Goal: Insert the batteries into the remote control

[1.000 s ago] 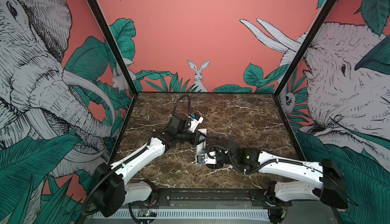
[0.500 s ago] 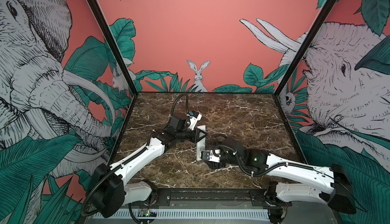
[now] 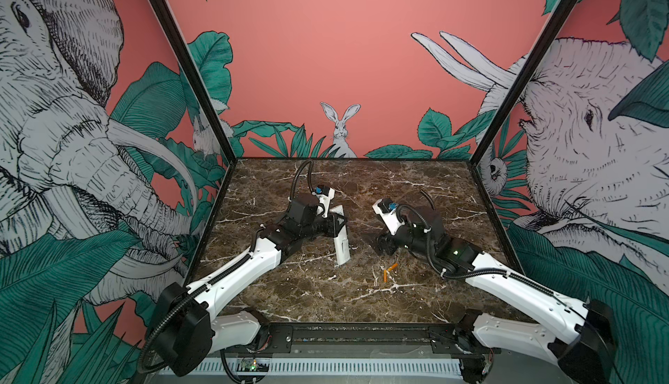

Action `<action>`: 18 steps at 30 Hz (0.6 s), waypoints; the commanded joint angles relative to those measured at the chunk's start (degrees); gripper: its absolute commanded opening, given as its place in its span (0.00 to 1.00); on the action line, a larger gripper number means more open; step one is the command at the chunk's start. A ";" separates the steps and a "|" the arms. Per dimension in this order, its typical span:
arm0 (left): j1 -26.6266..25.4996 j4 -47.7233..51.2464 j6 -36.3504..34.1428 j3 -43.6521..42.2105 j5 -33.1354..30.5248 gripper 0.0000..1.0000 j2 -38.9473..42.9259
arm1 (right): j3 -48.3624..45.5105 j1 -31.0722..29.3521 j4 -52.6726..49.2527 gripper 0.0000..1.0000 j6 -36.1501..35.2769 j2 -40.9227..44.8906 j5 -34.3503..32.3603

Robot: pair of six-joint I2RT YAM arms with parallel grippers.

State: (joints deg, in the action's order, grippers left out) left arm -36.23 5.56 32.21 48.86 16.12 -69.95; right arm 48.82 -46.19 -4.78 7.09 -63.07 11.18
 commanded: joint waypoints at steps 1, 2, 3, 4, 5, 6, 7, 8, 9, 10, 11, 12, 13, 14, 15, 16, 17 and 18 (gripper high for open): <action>0.11 -3.33 3.09 -1.09 -3.95 0.00 1.27 | 0.40 -0.05 3.21 0.84 6.81 -2.74 7.22; 0.10 -3.59 3.36 -1.20 -4.45 0.00 1.25 | 0.36 0.02 4.15 0.84 7.14 -3.80 8.06; 0.15 -3.76 3.60 -1.14 -4.85 0.00 1.23 | 0.25 0.04 5.12 0.85 7.57 -4.90 8.83; 0.12 -3.84 3.65 -1.20 -5.12 0.00 1.18 | 0.23 0.05 5.76 0.86 7.82 -5.76 9.52; 0.12 -4.06 3.87 -1.19 -5.35 0.00 1.15 | 0.39 0.05 6.27 0.86 7.93 -7.15 10.02; 0.12 -4.33 3.97 -1.31 -5.40 0.00 1.06 | 0.57 0.05 6.40 0.86 8.10 -8.32 10.37; 0.12 -4.61 4.11 -1.30 -5.35 0.00 1.01 | 0.66 0.05 6.78 0.87 8.13 -9.19 10.75; 0.15 -4.84 4.21 -1.35 -5.28 0.00 0.94 | 0.66 0.05 7.41 0.87 8.25 -9.94 11.13; 0.12 -5.12 4.26 -1.40 -5.15 0.00 0.78 | 0.66 0.05 7.97 0.88 8.27 -10.70 11.36; 0.16 -5.35 4.42 -1.40 -5.03 0.00 0.61 | 0.87 0.10 8.18 0.88 8.22 -11.39 11.43; 0.17 -5.49 4.52 -1.54 -4.89 0.00 0.41 | 1.13 0.14 8.25 0.88 8.21 -12.12 11.55; 0.06 -5.75 4.61 -1.64 -4.87 0.00 0.22 | 1.36 0.13 8.41 0.88 8.09 -12.70 11.54; 0.11 -5.89 4.77 -1.76 -4.87 0.00 0.12 | 1.52 0.13 8.58 0.88 8.04 -13.13 11.61; 0.11 -6.01 4.86 -1.86 -4.95 0.00 0.04 | 1.71 0.13 8.81 0.88 8.04 -13.68 11.77; 0.11 -6.08 4.88 -1.84 -5.00 0.00 0.03 | 1.96 0.10 9.12 0.87 8.04 -14.24 11.93; 0.18 -6.05 4.95 -1.87 -5.04 0.00 -0.09 | 2.16 0.19 9.33 0.87 8.17 -14.84 12.18; 0.13 -6.09 4.93 -1.85 -5.08 0.00 -0.14 | 2.38 0.18 9.69 0.87 8.24 -15.41 12.41; 0.10 -6.09 4.99 -1.90 -5.13 0.00 -0.25 | 2.51 0.16 10.14 0.87 8.36 -15.89 12.72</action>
State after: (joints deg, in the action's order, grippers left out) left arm -36.23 1.69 36.25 47.77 11.53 -70.26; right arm 49.36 -46.11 1.21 14.87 -77.91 22.13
